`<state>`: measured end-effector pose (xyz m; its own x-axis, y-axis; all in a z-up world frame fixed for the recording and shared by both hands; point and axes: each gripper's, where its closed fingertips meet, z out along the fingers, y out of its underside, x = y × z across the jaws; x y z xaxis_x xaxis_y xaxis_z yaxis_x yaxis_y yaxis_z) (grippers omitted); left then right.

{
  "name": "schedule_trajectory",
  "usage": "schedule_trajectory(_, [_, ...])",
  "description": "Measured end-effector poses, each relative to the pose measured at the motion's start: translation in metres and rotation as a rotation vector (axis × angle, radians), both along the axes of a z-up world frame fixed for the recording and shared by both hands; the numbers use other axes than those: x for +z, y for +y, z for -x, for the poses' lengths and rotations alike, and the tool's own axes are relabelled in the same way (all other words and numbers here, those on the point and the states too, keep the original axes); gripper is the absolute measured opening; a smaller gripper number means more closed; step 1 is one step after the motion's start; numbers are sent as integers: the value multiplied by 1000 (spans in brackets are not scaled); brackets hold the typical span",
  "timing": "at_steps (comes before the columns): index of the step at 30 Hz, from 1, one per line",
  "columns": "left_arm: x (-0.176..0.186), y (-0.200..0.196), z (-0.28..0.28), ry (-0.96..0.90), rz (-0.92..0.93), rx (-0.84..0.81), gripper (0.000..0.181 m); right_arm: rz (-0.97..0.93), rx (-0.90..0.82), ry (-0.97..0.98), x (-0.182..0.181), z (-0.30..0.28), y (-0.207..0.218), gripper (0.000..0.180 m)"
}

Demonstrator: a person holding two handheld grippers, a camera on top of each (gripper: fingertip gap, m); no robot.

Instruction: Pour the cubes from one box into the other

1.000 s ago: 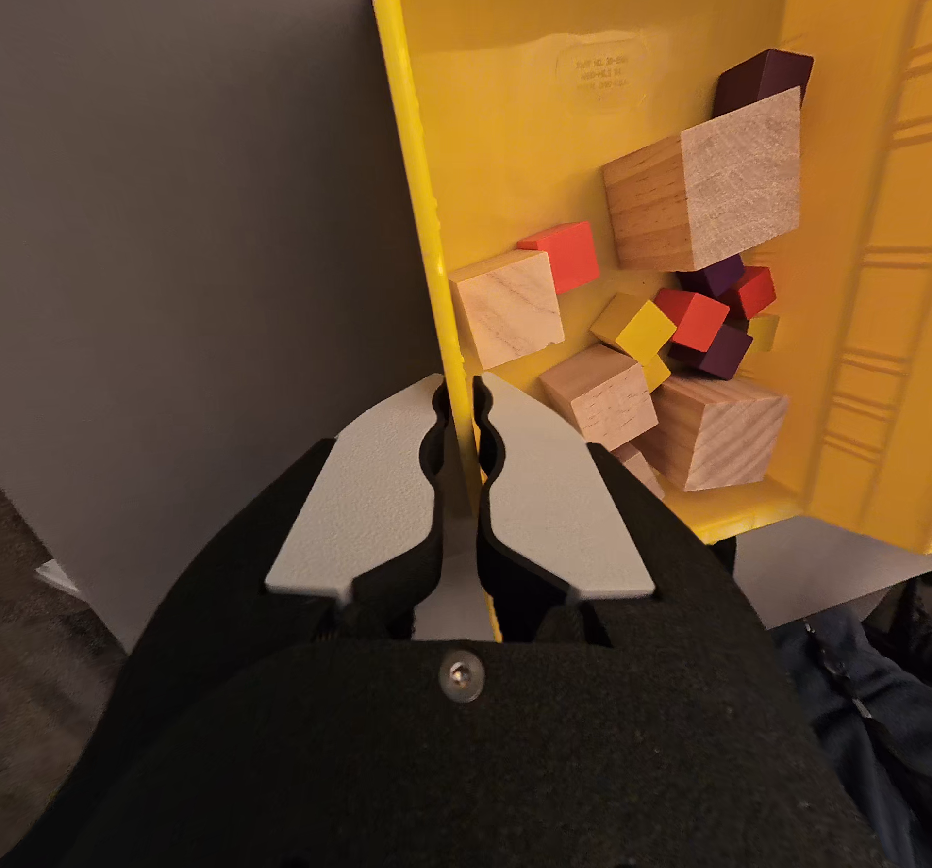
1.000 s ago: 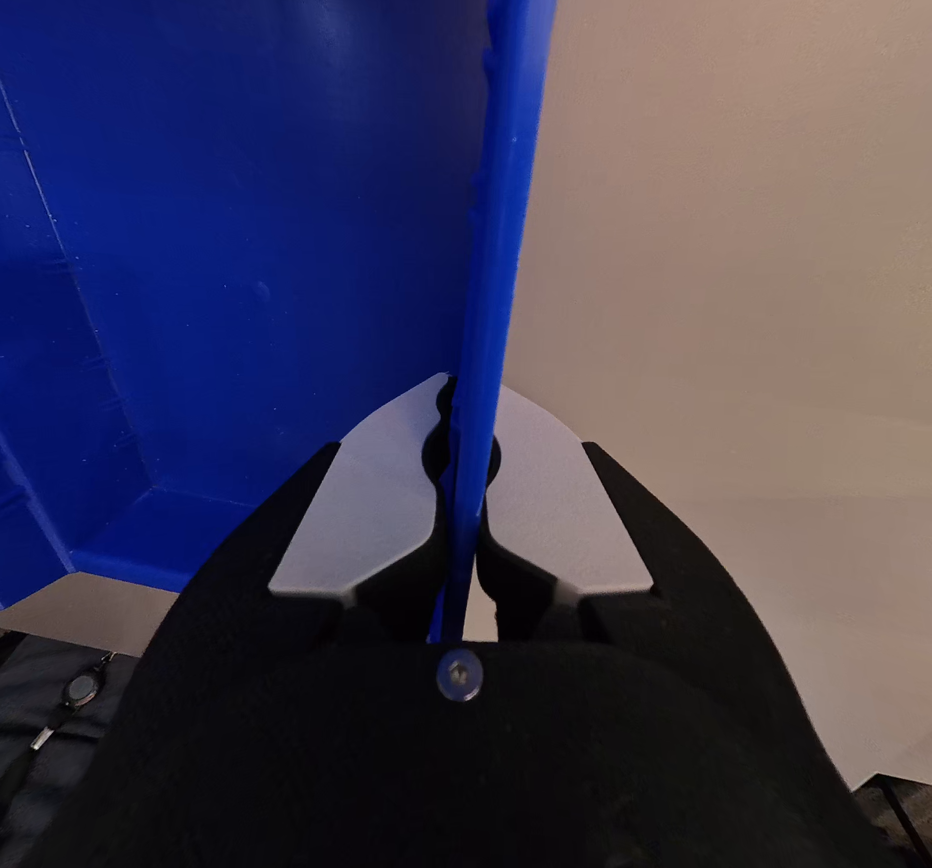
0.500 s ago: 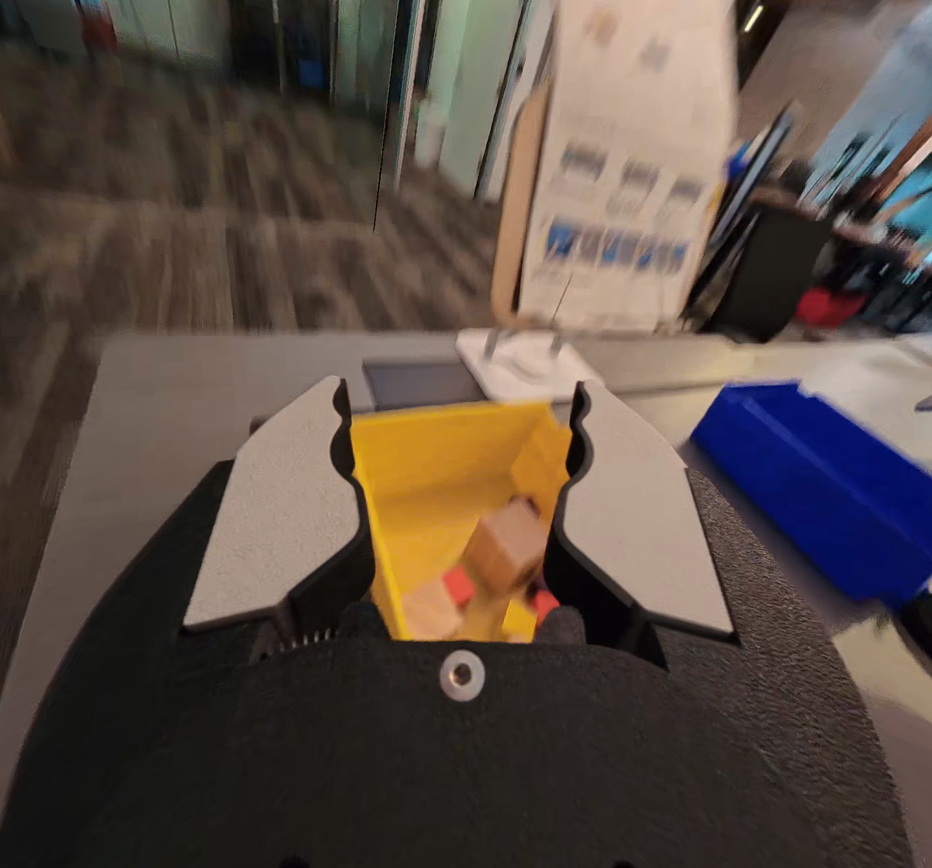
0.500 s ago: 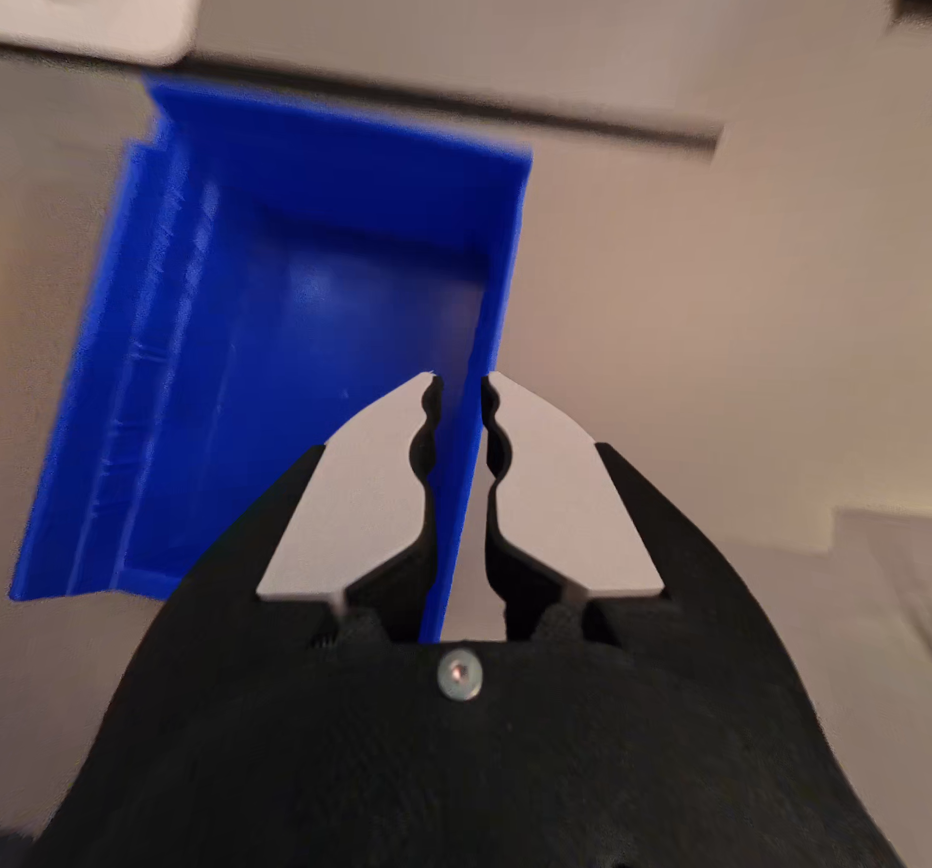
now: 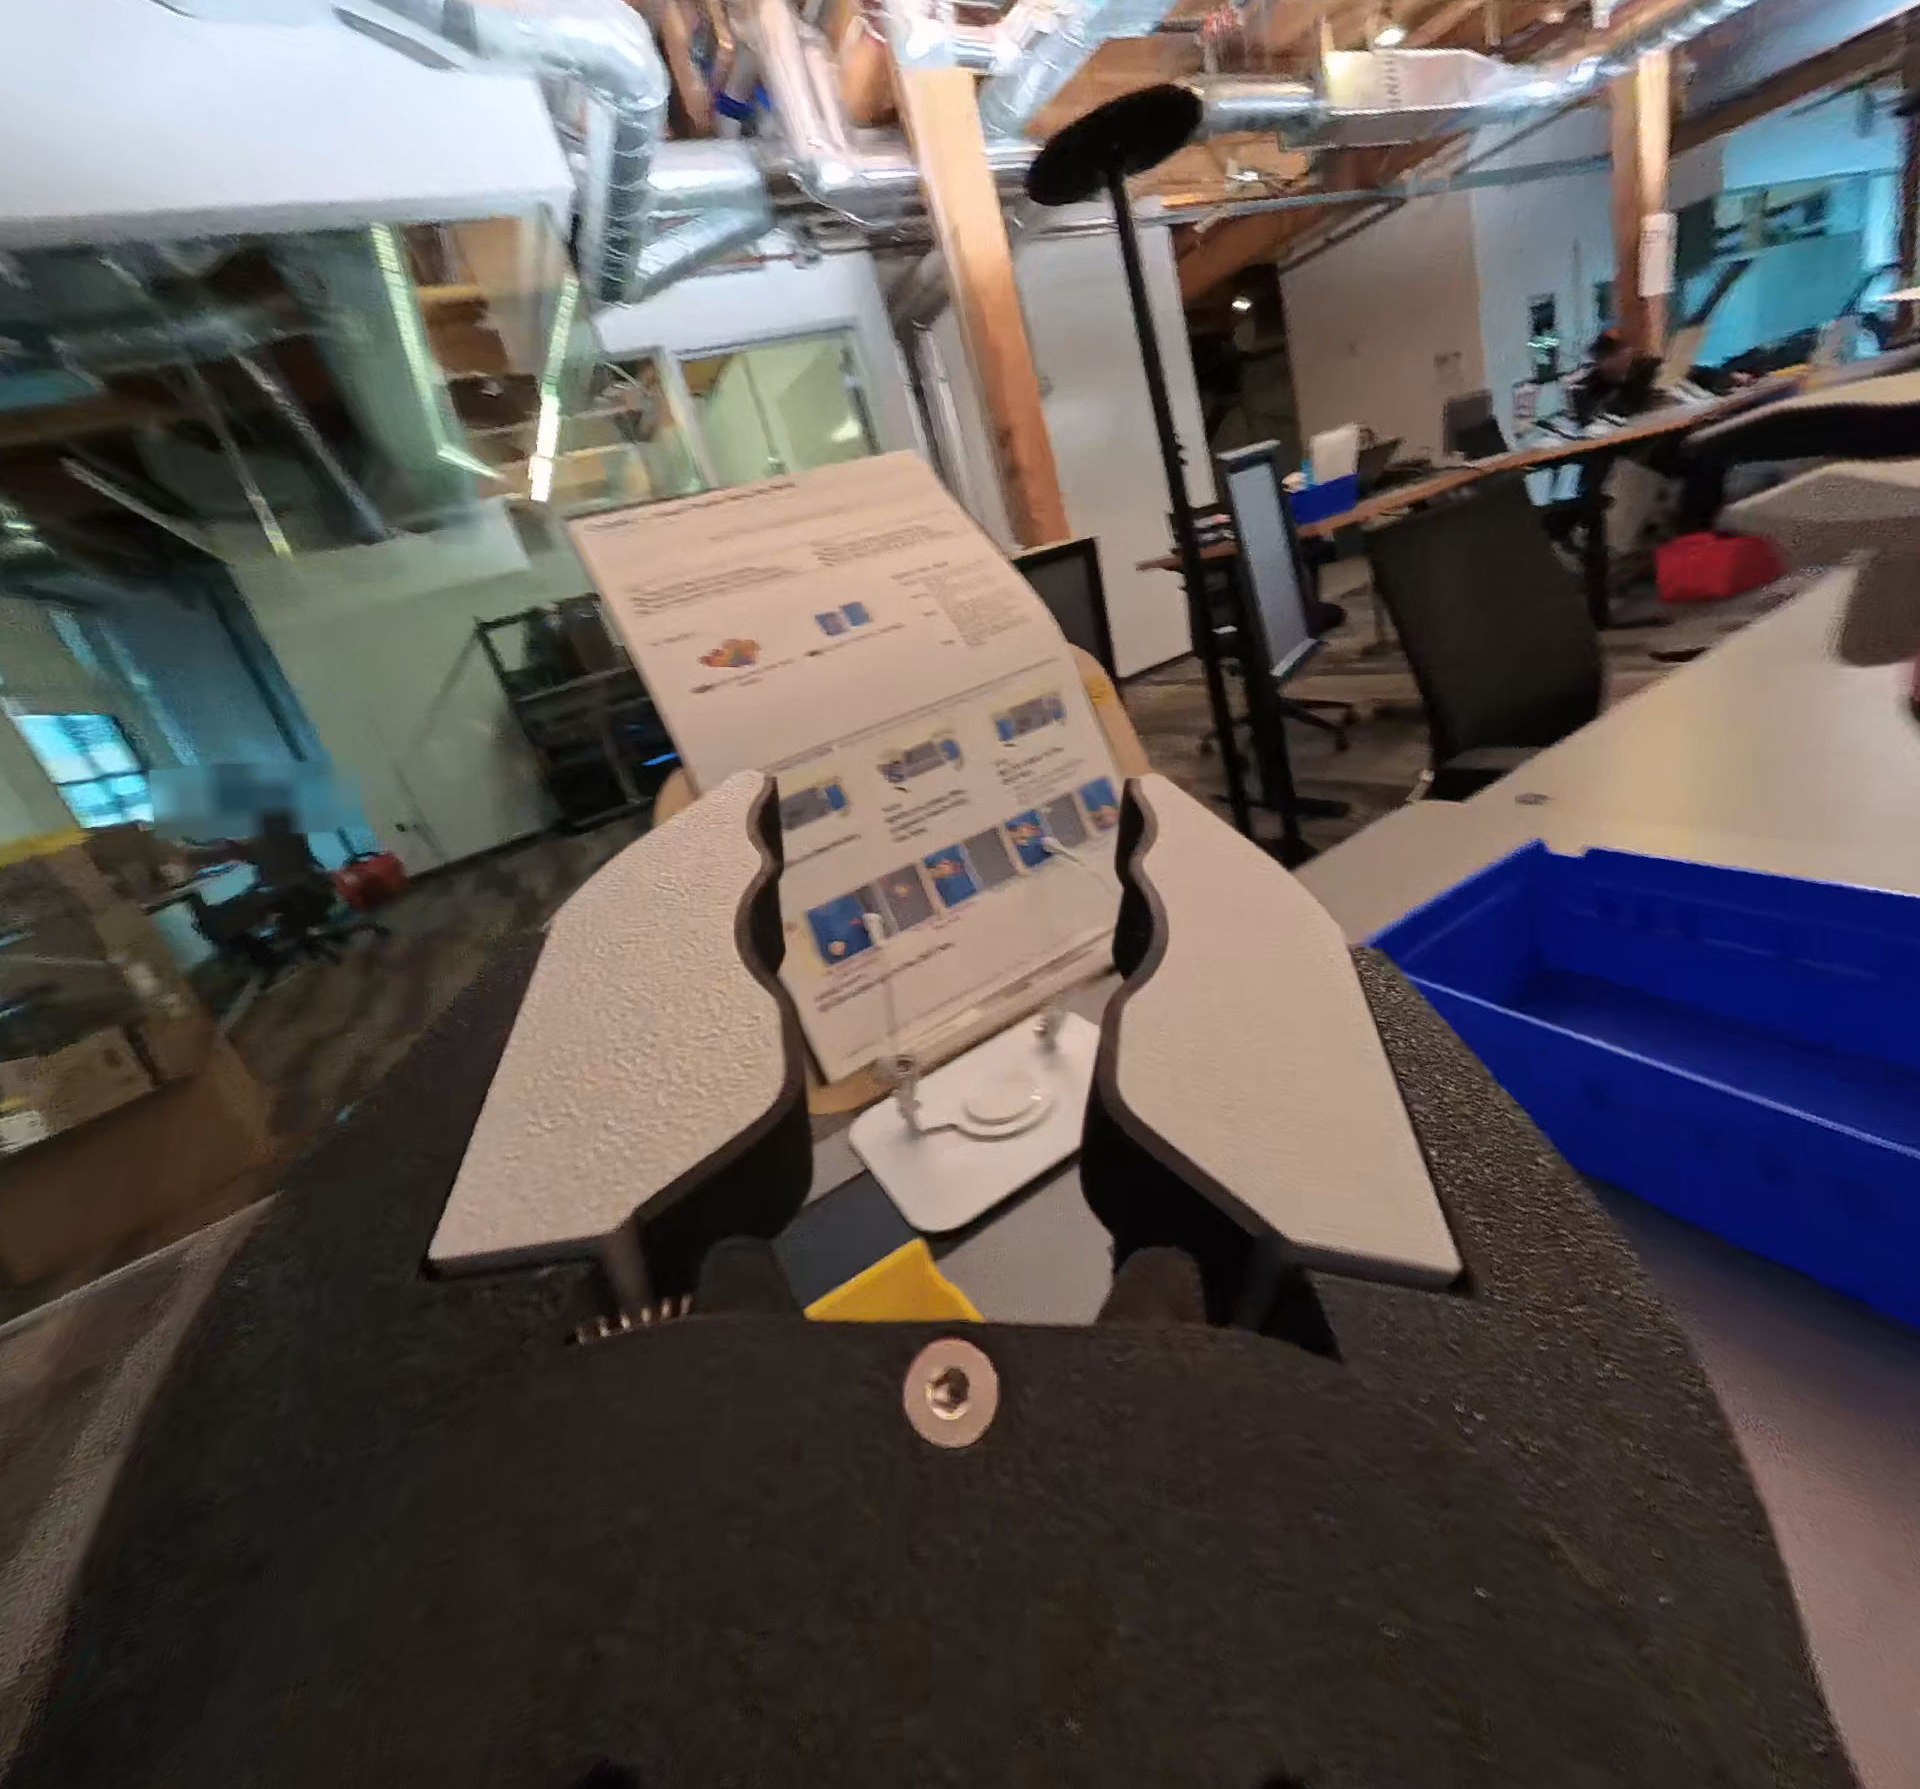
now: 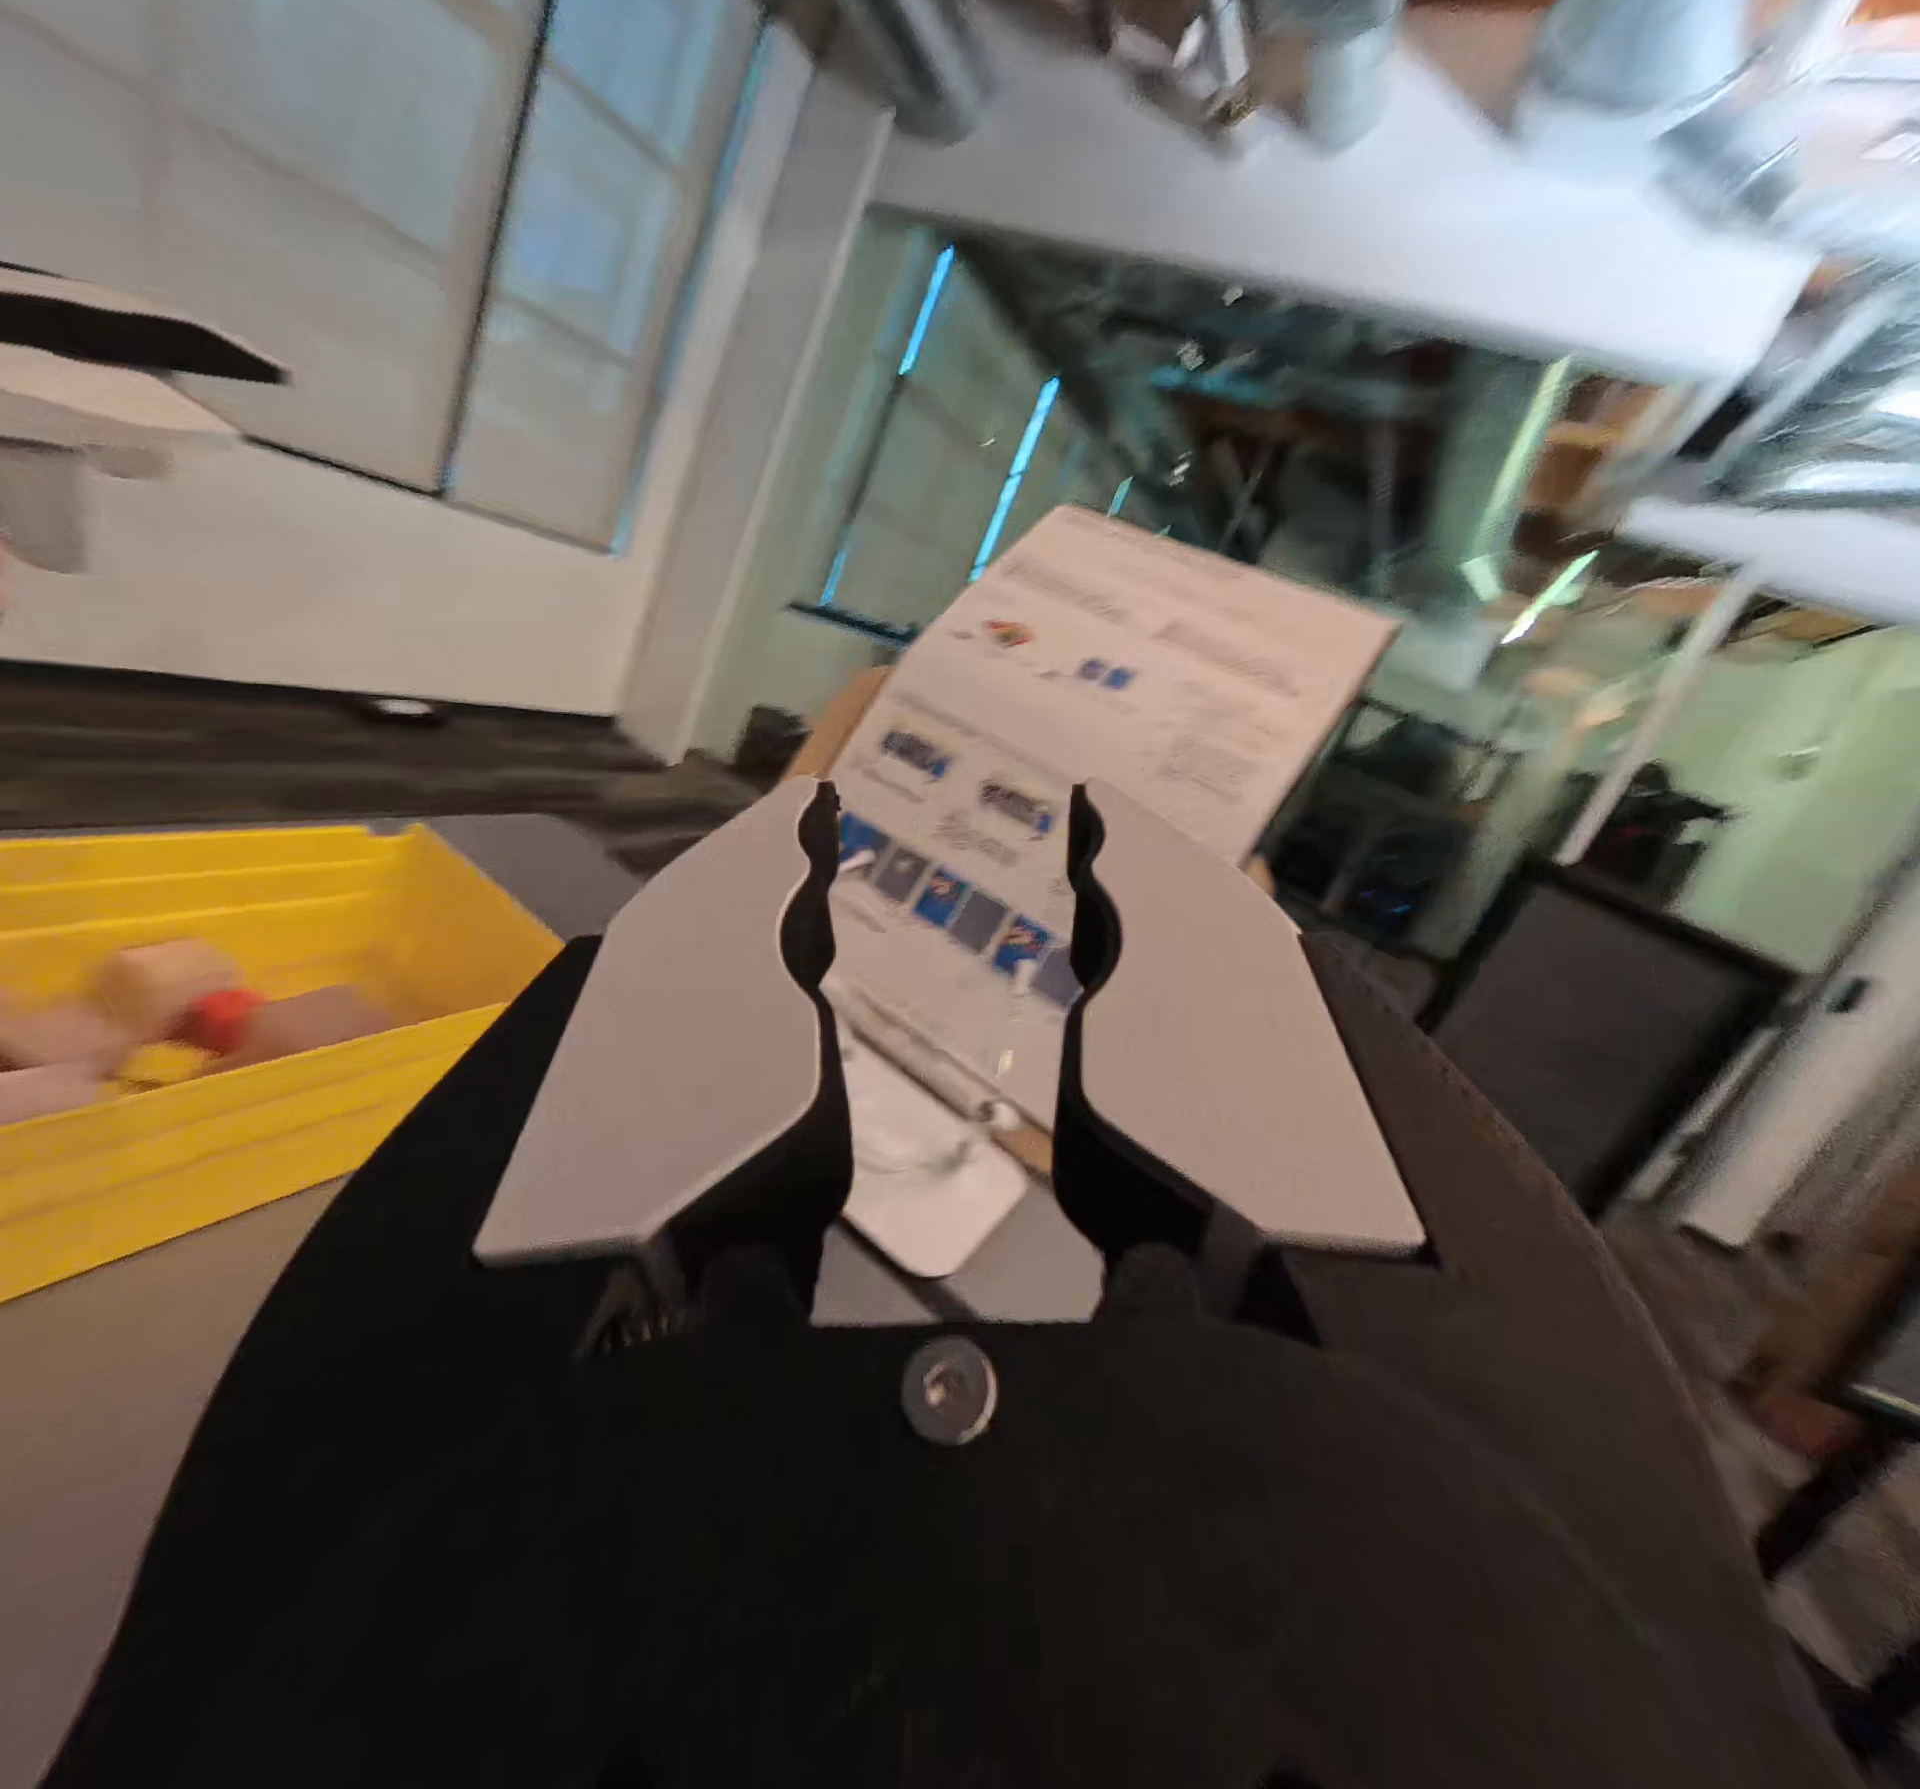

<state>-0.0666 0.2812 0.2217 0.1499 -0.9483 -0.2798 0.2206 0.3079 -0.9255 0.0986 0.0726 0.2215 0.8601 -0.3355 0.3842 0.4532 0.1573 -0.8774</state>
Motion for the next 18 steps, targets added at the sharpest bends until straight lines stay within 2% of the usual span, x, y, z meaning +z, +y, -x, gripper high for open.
schedule_trajectory(2, [-4,-6,-10,32,-9,-14,61,35,21,22,-1,6,18,42])
schedule_trajectory(6, [-26,8,-21,99,-5,42,59,78,97,63,-10,10,42,43])
schedule_trajectory(10, [-42,41,-23,164,20,137,54,184,169,127,-53,4,63,39])
schedule_trajectory(13, [-51,67,-15,200,70,197,53,315,90,144,-87,-17,78,38])
schedule_trajectory(18, [-61,109,14,247,174,319,49,311,247,290,-101,-3,88,35])
